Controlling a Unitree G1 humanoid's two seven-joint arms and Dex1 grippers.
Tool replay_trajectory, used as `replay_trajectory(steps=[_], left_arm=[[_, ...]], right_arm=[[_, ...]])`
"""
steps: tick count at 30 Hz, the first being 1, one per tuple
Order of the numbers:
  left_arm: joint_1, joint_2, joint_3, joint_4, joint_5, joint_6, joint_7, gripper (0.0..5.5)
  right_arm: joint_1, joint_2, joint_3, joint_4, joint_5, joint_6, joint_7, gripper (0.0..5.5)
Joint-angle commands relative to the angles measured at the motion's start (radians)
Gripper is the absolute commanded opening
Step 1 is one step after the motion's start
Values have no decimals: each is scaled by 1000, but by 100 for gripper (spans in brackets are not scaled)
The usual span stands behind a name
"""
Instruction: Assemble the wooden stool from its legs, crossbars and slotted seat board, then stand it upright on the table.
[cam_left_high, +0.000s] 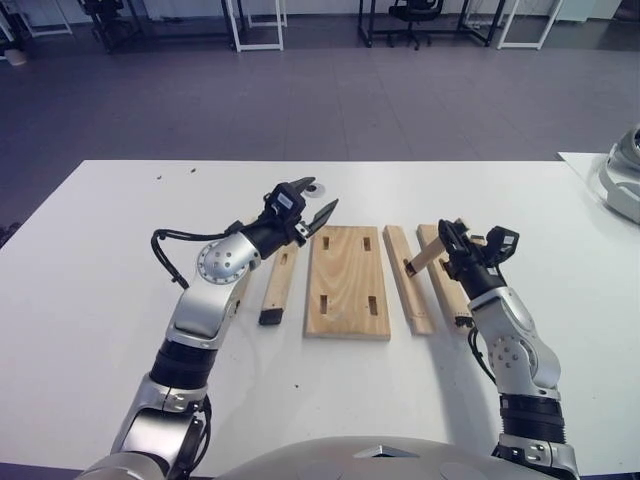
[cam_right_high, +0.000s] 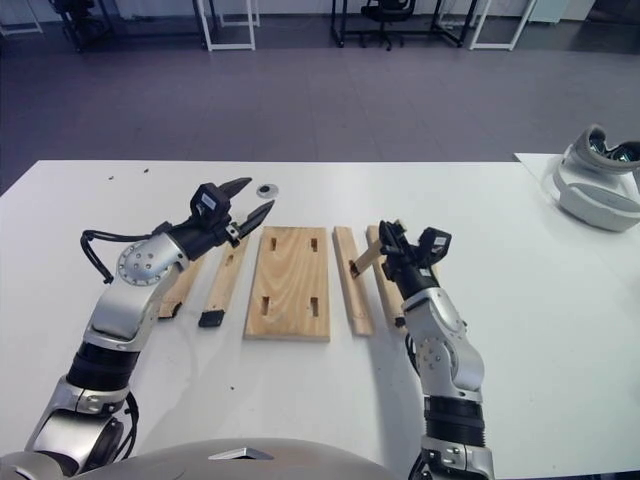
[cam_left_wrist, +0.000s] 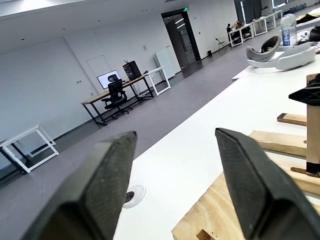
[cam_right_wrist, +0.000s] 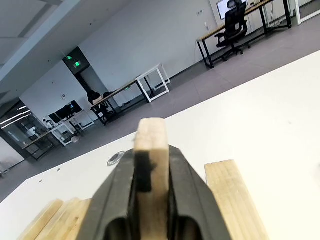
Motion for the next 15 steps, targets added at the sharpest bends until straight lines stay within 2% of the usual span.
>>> replay_trajectory(steps=[1,15], left_arm=[[30,-20,20,9,-13,8,19,286],[56,-55,47,33,-28,6,27,286]], right_arm=[[-1,14,-14,23,-14,-14,15,41],[-51,33,-10,104,-77,-94,82,41]])
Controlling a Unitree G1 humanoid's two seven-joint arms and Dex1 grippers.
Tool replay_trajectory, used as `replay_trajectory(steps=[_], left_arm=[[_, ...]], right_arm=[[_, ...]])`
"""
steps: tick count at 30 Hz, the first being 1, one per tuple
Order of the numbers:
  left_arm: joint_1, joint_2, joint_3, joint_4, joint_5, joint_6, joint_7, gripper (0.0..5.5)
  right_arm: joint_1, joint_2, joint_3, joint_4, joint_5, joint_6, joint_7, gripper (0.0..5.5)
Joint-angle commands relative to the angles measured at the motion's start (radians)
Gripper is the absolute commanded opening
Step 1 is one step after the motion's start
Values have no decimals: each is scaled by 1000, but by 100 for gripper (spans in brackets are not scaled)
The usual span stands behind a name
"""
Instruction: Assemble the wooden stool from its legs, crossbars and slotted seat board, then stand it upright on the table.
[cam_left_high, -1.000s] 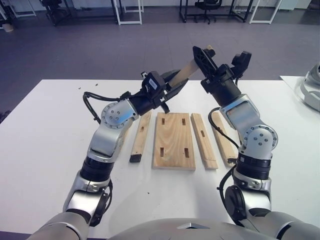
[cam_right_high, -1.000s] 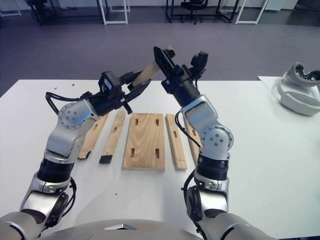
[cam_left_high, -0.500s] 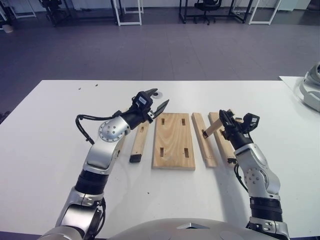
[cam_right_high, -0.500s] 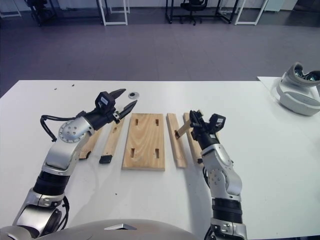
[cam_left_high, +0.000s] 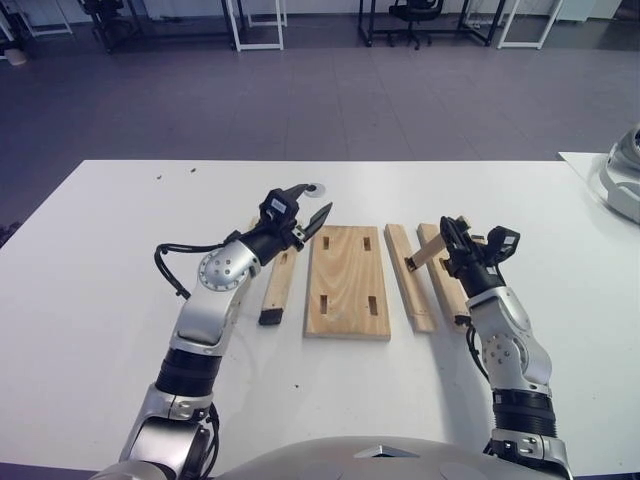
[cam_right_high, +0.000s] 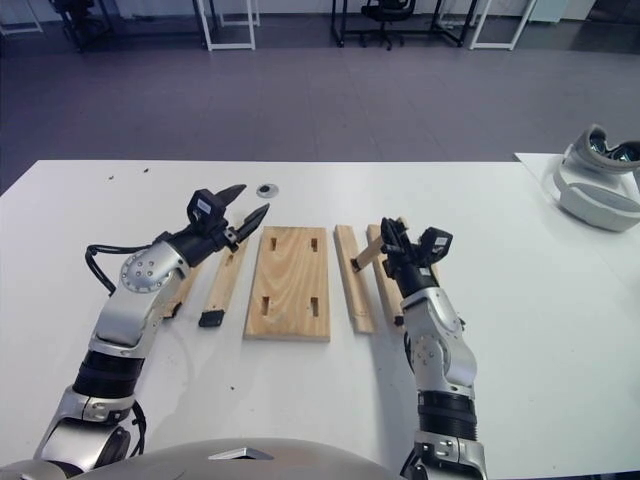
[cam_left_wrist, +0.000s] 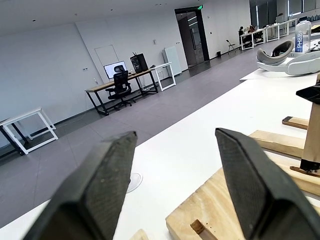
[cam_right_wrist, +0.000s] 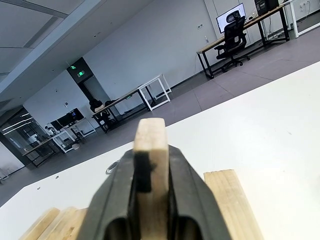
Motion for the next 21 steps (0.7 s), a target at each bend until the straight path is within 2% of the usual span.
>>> replay_trajectory(steps=[1,9,14,18,21], left_arm=[[16,-13,21,16,-20,6,10,286],[30,-27,34,18,-31,13,18,286],[38,-22,33,13,-24,13,18,286],[43,-19,32,12,-20,12,17,286],[45,-18,29,10,-19,13,16,286]], right_arm=[[-27,4,7,46,-32,-15,13,41],[11,-26,67,77,-176,-48,-5,41],[107,-83,187,200,-369,-191,54,41],[142,-95,210,307,-403,-276,93,41],[130,-101,205,298,-394,-311,94,41]])
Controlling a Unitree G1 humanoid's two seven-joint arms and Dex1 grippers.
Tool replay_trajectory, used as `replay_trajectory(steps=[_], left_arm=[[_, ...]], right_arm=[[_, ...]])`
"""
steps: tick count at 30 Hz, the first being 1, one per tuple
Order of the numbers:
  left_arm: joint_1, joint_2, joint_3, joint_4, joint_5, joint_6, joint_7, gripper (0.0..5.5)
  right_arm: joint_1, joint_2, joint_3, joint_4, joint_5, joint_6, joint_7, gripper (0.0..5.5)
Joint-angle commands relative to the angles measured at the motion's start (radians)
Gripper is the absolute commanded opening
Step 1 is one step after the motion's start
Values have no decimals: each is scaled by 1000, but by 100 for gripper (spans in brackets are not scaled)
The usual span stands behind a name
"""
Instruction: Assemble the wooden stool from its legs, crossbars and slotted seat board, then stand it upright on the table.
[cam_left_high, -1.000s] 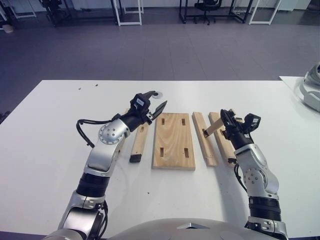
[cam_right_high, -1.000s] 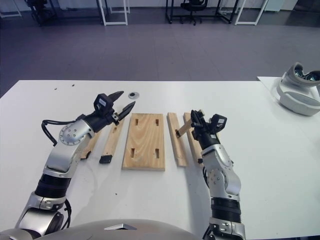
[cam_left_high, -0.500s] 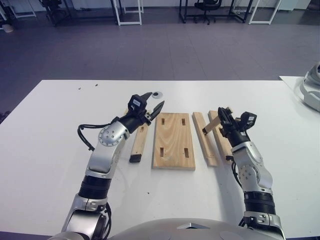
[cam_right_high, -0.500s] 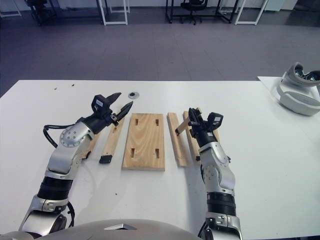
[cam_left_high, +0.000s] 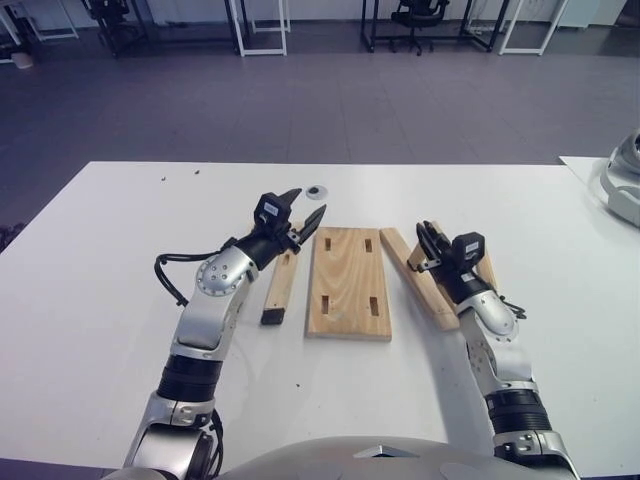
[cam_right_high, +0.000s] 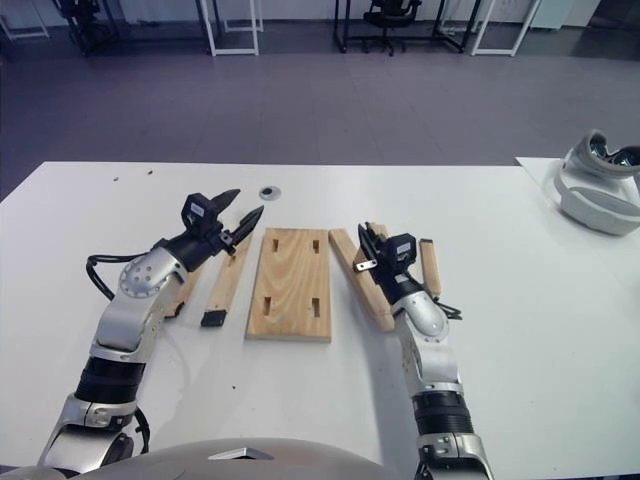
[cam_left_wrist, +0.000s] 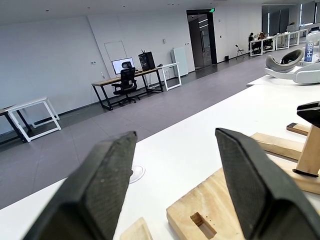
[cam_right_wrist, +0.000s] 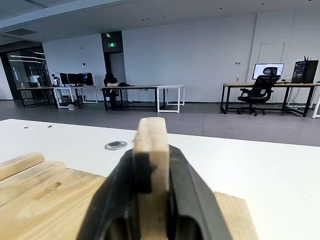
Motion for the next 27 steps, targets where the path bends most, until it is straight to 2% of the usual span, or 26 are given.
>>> replay_trajectory(steps=[1,5,6,11,18,24,27], left_arm=[[11,9,-2,3,10,12,6,286],[1,8,2,10,12,7,10,286],[-2,7,3,13,13,5,12,286],[-11,1,3,22,16,-7,22,286],[12,-8,-3,10,20,-15,48,286],[14,-15,-11,11,24,-19,58,286],[14,-18,-11,12,28,-18,58,286]], right_arm=[[95,-21,7,87,-47,71,-5,41],[24,-20,3,-75,9,134,-4,41],[4,-22,2,-116,19,166,-6,78],[-44,-55,-11,-236,18,411,-51,160],[44,-145,6,-365,14,788,-64,305],[59,-176,43,-365,-1,911,-38,305],[58,-197,70,-378,-12,941,-21,251]])
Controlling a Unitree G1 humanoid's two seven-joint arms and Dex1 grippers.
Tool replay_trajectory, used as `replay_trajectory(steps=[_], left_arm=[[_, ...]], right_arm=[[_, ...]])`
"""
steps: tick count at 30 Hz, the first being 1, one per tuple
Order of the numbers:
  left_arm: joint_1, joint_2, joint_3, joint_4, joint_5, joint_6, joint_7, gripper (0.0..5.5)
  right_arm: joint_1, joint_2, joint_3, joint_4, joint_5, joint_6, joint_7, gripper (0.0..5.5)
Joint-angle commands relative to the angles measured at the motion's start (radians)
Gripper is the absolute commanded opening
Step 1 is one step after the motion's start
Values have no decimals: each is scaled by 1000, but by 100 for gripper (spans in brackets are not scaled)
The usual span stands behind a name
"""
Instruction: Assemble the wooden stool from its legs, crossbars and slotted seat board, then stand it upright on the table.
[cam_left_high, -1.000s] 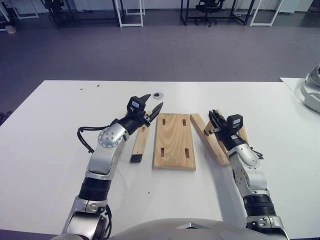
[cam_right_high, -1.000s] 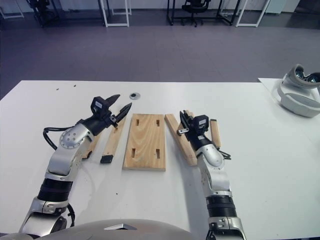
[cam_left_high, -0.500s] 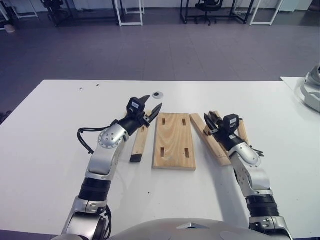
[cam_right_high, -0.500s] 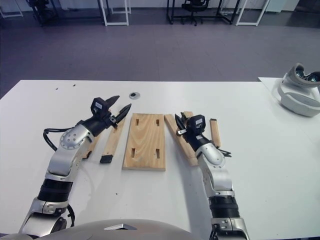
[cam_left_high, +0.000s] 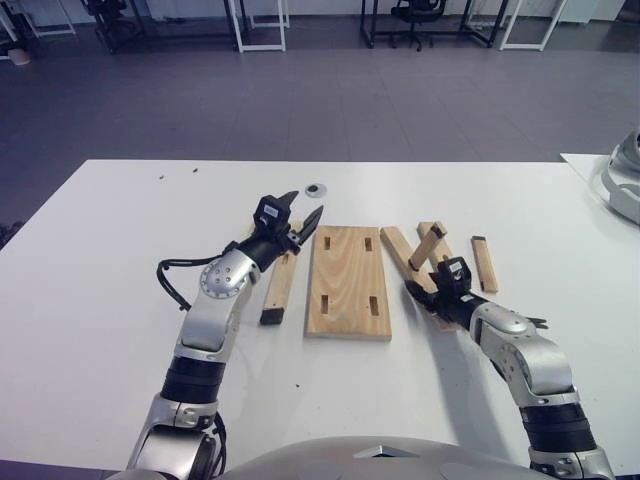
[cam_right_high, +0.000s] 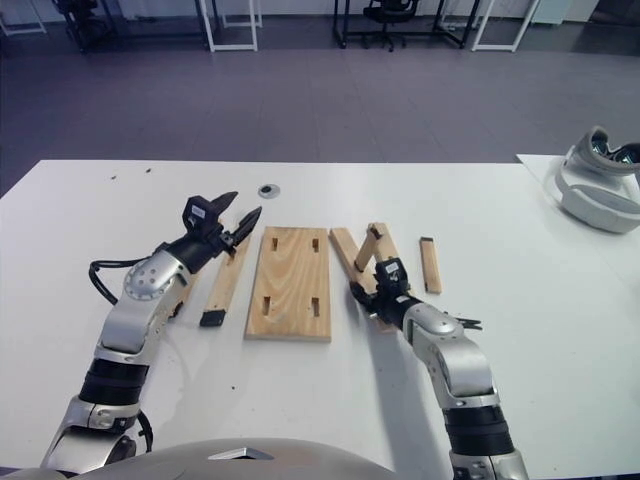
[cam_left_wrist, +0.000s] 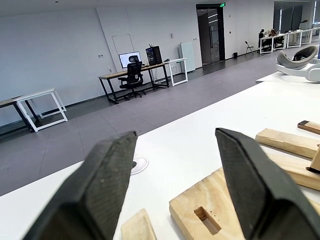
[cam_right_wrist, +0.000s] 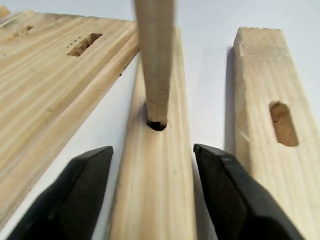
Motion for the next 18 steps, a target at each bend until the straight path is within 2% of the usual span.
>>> replay_trajectory(steps=[1,2,7,9,13,16,18], left_arm=[[5,-1,-4,-9,14,-7,11,286],[6,-3,-4,-9,17,-7,13,286],[-7,-27,20,-24,-17,18,20,286],[-29,-77,74,-57,-151,106,17,286],[-77,-215,218,-104,-606,395,74,359],[-110,-245,258,-93,-746,517,153,412],[-130,-270,283,-93,-836,563,198,419]], right_arm=[[0,-41,43,-17,-22,54,23,229],[-1,-48,49,-20,-26,57,23,210],[-34,-26,-23,-49,-29,-4,-15,207],[-49,-52,-21,-123,-39,-114,31,207],[-87,-74,56,-250,-58,-308,138,207],[-114,-58,81,-281,-54,-395,165,207],[-123,-63,107,-292,-59,-439,193,207]])
